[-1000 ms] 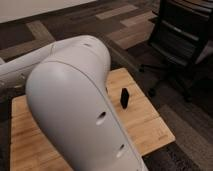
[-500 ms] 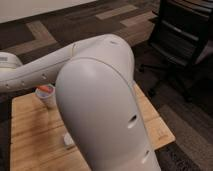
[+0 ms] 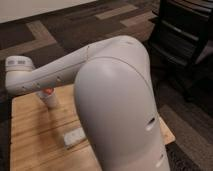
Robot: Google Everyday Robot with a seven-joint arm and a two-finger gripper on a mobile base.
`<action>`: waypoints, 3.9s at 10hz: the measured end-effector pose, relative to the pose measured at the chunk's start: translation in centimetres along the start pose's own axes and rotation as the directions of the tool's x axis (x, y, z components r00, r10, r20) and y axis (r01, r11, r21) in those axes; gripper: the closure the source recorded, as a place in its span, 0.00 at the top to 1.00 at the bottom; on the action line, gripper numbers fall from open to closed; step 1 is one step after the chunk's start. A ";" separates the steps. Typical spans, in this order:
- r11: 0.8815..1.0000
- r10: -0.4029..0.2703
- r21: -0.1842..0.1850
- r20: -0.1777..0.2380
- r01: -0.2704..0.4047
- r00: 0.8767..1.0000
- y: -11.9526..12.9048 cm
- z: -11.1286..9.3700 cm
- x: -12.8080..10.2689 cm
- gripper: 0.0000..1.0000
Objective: Place the pepper in the ceramic cup
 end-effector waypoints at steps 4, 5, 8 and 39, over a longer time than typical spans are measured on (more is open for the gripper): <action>0.999 -0.017 -0.034 0.058 0.019 0.998 -0.3 0.4 1.0 0.00; 0.999 -0.023 -0.043 0.068 0.026 0.997 -0.2 0.5 1.5 0.00; 0.997 -0.028 -0.068 0.082 0.033 0.996 0.0 0.9 2.9 0.00; 0.996 0.010 -0.092 0.087 -0.002 0.996 -1.0 1.3 5.5 0.74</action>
